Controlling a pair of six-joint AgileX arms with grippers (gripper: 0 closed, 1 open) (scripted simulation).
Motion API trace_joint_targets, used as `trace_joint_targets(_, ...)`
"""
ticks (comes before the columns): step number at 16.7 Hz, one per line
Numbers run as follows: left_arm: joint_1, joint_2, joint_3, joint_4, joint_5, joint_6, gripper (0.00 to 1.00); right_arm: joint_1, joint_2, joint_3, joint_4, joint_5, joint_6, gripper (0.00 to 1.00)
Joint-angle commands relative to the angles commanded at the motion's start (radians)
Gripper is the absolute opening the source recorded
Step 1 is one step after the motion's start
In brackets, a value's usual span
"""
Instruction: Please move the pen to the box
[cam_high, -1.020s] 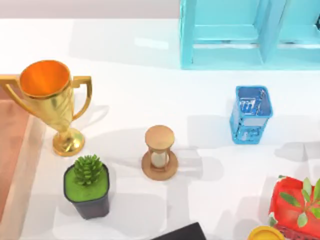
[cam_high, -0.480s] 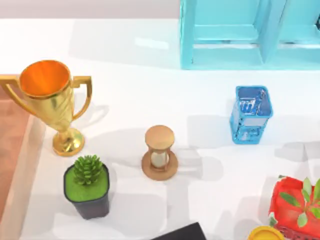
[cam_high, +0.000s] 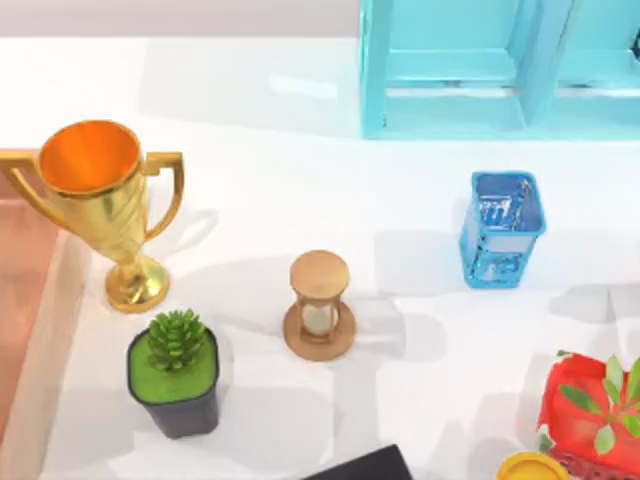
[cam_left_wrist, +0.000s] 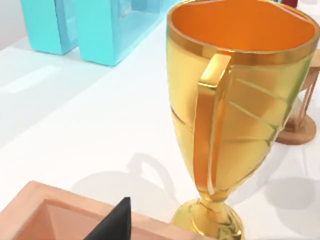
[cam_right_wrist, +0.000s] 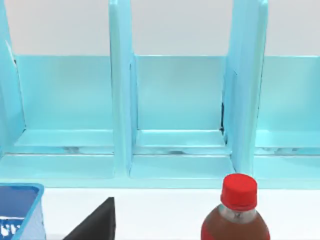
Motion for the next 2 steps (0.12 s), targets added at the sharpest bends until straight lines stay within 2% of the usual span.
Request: trace_joint_targets(2, 0.000, 0.000, 0.000, 0.000, 0.000, 0.000, 1.00, 0.000, 0.000, 0.000, 0.000, 0.000, 0.000, 1.00)
